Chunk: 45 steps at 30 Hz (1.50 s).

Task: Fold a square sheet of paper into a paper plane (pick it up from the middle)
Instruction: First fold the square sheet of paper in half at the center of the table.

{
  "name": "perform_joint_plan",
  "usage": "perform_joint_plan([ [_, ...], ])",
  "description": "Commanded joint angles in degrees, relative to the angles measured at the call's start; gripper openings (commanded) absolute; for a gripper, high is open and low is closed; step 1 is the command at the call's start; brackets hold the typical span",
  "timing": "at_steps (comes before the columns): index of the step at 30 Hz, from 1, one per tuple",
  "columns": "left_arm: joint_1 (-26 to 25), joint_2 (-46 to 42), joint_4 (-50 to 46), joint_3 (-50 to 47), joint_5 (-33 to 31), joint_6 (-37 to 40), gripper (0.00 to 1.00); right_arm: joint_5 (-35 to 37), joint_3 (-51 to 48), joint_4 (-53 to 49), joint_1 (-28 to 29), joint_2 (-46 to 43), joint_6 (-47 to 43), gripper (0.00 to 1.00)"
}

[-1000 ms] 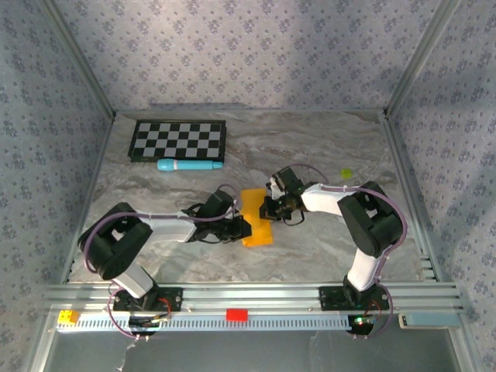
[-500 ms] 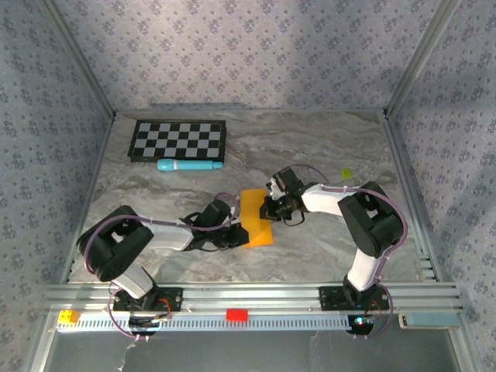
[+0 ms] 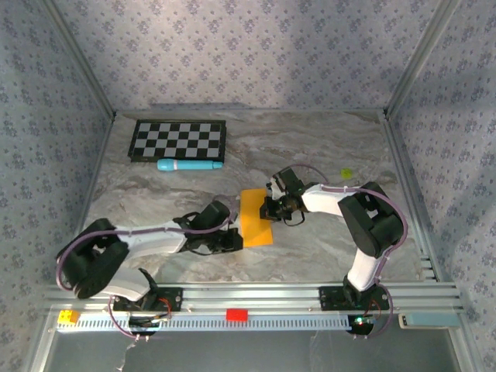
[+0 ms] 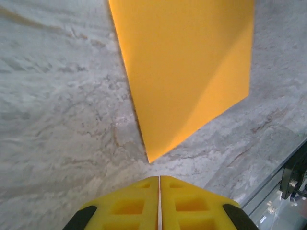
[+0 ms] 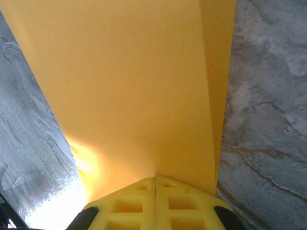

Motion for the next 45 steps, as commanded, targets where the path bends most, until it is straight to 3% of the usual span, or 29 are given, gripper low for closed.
perform_joint_plan([
  [1, 4.1, -3.2, -1.9, 3.7, -3.5, 0.7, 0.09, 5.6, -2.3, -9.6, -0.2, 2.1, -2.1, 0.0],
  [5, 10.8, 1.9, 4.8, 7.1, 4.2, 0.4, 0.09, 5.3, -1.4, -10.6, -0.2, 2.1, -3.3, 0.0],
  [10, 12.5, 10.2, 2.9, 13.9, 6.1, 3.8, 0.08, 5.2, -0.7, -11.5, -0.3, 2.4, -4.2, 0.0],
  [15, 13.6, 16.3, 8.6, 15.9, 8.5, 2.8, 0.08, 5.3, -0.8, -11.6, -0.3, 2.5, -4.0, 0.0],
  [21, 13.9, 20.3, 8.5, 16.3, 8.4, 3.8, 0.08, 5.3, -1.1, -11.3, -0.3, 2.7, -4.0, 0.0],
  [27, 14.1, 23.9, 3.8, 15.3, 3.1, 7.2, 0.07, 5.0, -1.3, -10.7, -0.2, 3.1, -3.6, 0.0],
  [45, 15.7, 23.2, -2.2, 24.6, 7.7, 9.7, 0.09, 5.1, -1.4, -11.1, -0.3, 2.8, -3.8, 0.0],
])
